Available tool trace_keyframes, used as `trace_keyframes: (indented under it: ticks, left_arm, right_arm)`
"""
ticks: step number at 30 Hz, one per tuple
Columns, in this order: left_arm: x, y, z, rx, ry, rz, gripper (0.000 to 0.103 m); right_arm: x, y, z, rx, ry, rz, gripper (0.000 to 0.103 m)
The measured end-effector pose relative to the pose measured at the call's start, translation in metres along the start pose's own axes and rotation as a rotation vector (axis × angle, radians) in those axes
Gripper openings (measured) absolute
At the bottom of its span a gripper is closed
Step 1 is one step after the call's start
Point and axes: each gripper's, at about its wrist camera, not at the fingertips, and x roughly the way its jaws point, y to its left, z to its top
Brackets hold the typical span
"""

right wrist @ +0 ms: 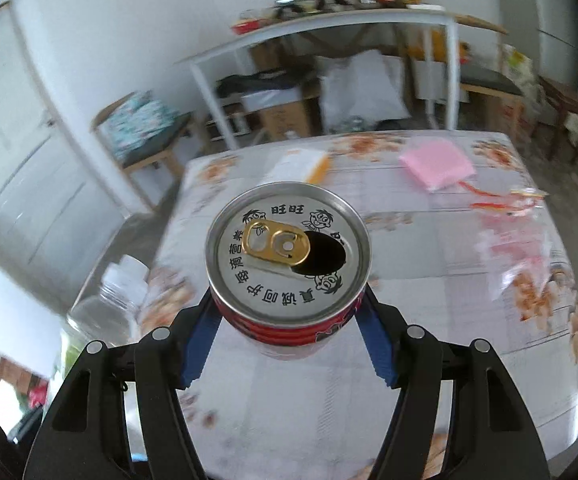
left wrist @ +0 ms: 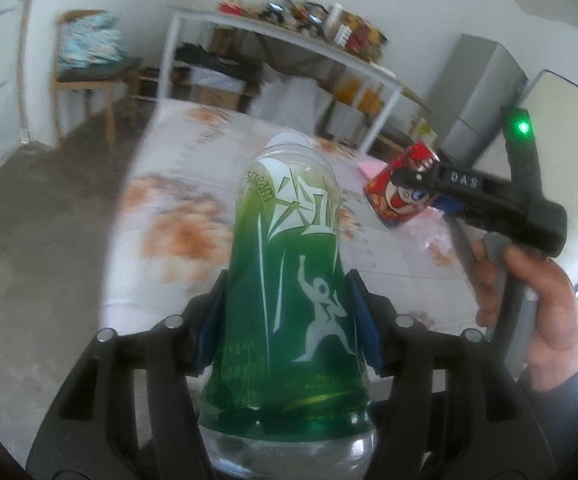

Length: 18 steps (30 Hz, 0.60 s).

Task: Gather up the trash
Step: 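Carry the green bottle and red can with both grippers toward the blue basket, then open the left gripper to drop the green bottle into the blue basket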

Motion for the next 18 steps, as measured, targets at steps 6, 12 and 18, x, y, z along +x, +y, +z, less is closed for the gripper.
trace_keyframes:
  ticks: [6,12,18]
  left_arm:
    - [-0.093,0.076,-0.069,-0.108,-0.001,0.255,0.054]
    - [-0.133,0.18,-0.186,-0.323,0.14,0.473,0.054]
    - [-0.109,0.253,-0.306,-0.483,0.219,0.563,0.054]
  right_arm:
    - [-0.016,0.085,-0.044,-0.123,0.045,0.172,0.064]
    - [-0.017,0.169,-0.105,-0.235,0.137,0.331,0.064]
    - [-0.008,0.237,-0.177,-0.333,0.254,0.415,0.064]
